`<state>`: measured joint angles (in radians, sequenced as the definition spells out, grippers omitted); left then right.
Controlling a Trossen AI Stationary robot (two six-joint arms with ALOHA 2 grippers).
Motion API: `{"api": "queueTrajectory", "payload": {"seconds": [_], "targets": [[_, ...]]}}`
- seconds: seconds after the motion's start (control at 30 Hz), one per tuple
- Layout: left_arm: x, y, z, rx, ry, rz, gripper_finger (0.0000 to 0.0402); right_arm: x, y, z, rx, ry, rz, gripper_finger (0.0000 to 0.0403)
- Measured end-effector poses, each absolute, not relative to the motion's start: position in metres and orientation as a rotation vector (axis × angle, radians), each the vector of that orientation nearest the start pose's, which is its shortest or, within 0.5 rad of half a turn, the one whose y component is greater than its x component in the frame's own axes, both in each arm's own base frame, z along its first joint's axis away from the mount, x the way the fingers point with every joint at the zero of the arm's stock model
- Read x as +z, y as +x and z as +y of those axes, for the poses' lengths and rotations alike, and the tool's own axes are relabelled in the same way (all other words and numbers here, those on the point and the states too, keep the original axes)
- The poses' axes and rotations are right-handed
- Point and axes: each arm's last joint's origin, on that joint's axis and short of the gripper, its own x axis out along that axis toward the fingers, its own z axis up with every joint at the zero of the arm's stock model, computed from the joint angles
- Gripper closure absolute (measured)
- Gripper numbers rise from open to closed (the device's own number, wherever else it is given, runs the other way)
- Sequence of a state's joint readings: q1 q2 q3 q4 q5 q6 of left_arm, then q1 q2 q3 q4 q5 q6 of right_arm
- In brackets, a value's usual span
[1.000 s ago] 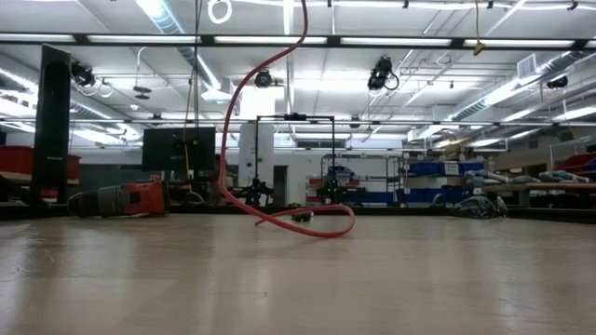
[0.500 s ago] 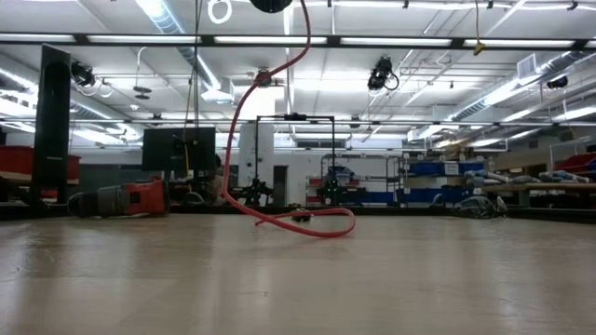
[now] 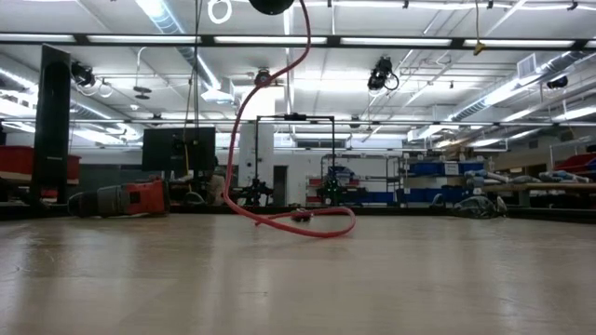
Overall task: Coil cords
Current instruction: Coil the red wire onto the black spool
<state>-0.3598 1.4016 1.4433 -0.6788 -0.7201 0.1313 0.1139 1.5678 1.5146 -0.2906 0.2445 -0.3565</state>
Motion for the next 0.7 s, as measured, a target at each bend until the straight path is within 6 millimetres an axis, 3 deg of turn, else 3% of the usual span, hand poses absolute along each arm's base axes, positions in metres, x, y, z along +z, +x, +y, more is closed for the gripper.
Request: {"api": "queueTrajectory", "payload": {"seconds": [0.4, 0.7], "targets": [[0.3761, 0.2855, -0.0831, 0.301, 0.493, 0.589, 0.0308, 0.3812, 0.3557, 0.0333, -0.063, -0.415, 0.367, 0.0403], [0.3765, 0.2849, -0.0820, 0.337, 0.509, 0.589, 0.0393, 0.3824, 0.3562, 0.0321, -0.095, -0.424, 0.359, 0.0403]]}}
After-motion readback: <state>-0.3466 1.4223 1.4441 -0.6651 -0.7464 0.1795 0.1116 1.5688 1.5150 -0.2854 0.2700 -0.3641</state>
